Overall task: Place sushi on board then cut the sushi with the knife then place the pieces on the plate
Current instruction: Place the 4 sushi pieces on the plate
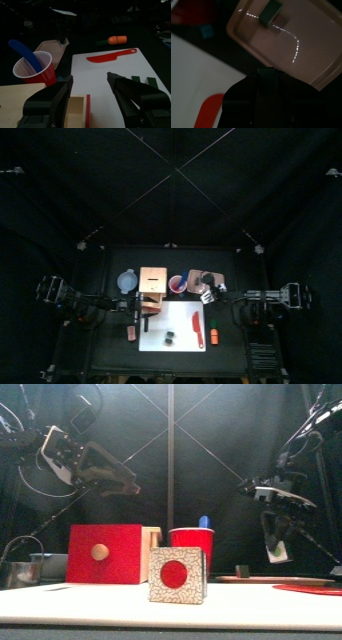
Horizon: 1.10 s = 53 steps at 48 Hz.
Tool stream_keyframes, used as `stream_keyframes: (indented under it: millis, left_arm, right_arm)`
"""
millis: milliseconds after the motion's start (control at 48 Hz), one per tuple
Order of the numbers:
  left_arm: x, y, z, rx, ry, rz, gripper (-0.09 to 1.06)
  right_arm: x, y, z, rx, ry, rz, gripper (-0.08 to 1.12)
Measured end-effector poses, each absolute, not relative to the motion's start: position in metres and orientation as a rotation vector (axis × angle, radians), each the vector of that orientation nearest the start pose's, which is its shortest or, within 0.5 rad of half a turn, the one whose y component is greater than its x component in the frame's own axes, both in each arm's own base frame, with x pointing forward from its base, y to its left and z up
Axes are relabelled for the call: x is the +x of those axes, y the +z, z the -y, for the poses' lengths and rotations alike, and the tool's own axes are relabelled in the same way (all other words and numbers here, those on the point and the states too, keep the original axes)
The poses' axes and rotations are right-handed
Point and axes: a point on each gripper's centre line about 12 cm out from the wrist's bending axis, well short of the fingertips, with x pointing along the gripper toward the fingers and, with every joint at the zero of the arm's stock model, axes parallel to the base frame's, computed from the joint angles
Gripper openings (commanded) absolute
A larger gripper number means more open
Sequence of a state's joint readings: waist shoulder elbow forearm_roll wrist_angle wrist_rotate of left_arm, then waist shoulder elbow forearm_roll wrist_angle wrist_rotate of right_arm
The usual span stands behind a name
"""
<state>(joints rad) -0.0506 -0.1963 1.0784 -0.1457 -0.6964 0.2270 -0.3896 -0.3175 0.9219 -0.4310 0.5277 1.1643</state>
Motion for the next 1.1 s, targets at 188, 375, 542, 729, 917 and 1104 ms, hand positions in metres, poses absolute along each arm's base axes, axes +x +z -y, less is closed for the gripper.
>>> stream_keyframes:
  millis: [188,375,542,729,917,1104]
  left_arm:
    - [0.304,0.177,0.004,0.131,0.031,-0.2,0.91]
    - [0.302,0.174,0.004,0.133,0.03,-0.208,0.91]
    - [0.3,0.172,0.004,0.133,0.029,-0.217,0.91]
    - [0.297,0.169,0.004,0.133,0.027,-0.226,0.91]
    - [0.296,0.167,0.005,0.133,0.026,-0.23,0.91]
    - [0.296,0.167,0.005,0.131,0.027,-0.231,0.91]
  right_arm:
    - [0.231,0.144,0.148,0.86,-0.999,-0.787,0.57]
    - [0.238,0.126,0.159,0.877,-1.015,-0.813,0.57]
    - [0.247,0.119,0.171,0.859,-1.025,-0.831,0.57]
    - [0.251,0.12,0.179,0.825,-1.035,-0.84,0.59]
    - [0.246,0.121,0.181,0.804,-1.067,-0.876,0.59]
    - [0.243,0.12,0.182,0.771,-1.077,-0.897,0.62]
